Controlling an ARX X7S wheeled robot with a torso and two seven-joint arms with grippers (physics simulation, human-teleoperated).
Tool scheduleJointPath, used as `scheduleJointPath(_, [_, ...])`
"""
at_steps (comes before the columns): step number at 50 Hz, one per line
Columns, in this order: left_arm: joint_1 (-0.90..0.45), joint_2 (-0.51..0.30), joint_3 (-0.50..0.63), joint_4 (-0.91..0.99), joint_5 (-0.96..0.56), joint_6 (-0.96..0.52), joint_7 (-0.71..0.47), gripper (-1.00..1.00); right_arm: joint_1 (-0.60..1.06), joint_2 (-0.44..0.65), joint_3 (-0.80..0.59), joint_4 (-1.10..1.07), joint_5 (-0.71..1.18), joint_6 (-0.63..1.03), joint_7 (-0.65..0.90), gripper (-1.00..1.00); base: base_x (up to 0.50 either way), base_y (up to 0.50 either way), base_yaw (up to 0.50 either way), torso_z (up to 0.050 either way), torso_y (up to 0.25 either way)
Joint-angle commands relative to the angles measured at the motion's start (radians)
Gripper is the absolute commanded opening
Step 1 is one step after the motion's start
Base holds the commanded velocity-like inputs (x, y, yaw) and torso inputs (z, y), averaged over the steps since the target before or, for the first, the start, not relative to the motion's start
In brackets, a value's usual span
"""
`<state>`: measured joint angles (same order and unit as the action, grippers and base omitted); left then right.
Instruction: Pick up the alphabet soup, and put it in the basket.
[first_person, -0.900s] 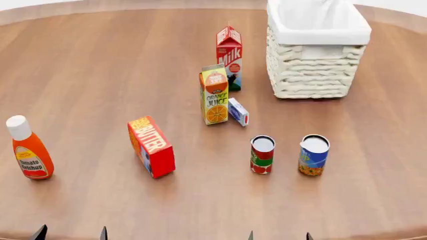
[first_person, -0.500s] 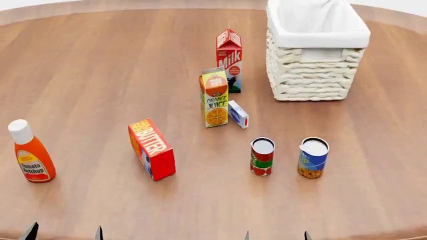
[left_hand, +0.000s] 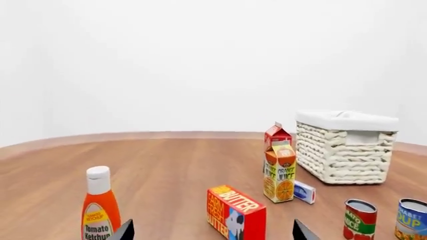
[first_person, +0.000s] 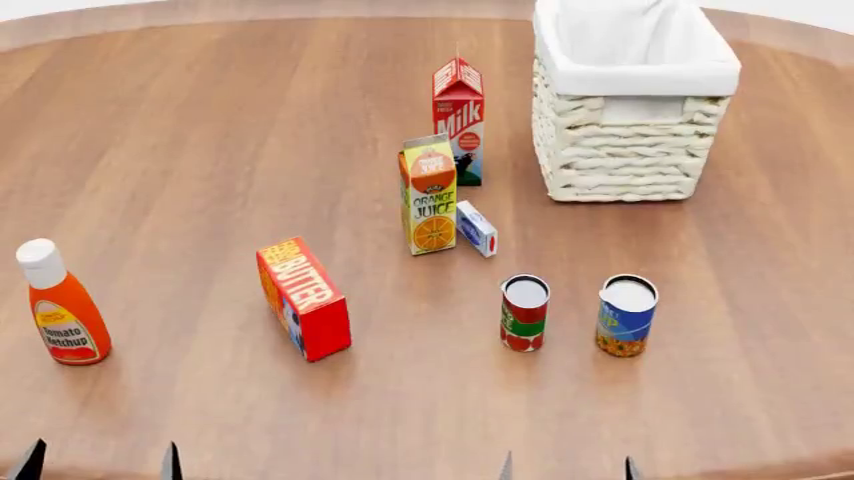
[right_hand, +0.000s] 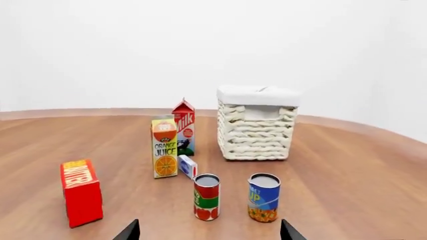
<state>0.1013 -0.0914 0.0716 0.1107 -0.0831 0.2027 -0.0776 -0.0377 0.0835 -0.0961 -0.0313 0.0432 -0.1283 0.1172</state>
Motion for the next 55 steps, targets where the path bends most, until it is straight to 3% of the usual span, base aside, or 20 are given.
scheduleJointPath(1, [0.014,-0.025,-0.029,0.038,-0.062,0.012,-0.022,1.00,-0.018,0.024,0.034,-0.053,0.066,-0.003,0.024,1.00,0.00,0.00,0.00,0.000,0.000])
scheduleJointPath(11, [0.028,-0.041,-0.065,0.066,-0.106,0.021,-0.049,1.00,0.005,0.037,0.058,-0.033,0.103,-0.003,0.044,1.00,0.00,0.00,0.00,0.000,0.000])
scheduleJointPath(55, [0.013,-0.069,-0.028,0.039,-0.117,0.050,-0.085,1.00,0.023,0.065,0.031,-0.016,0.141,0.005,0.087,1.00,0.00,-0.09,0.00,0.000,0.000])
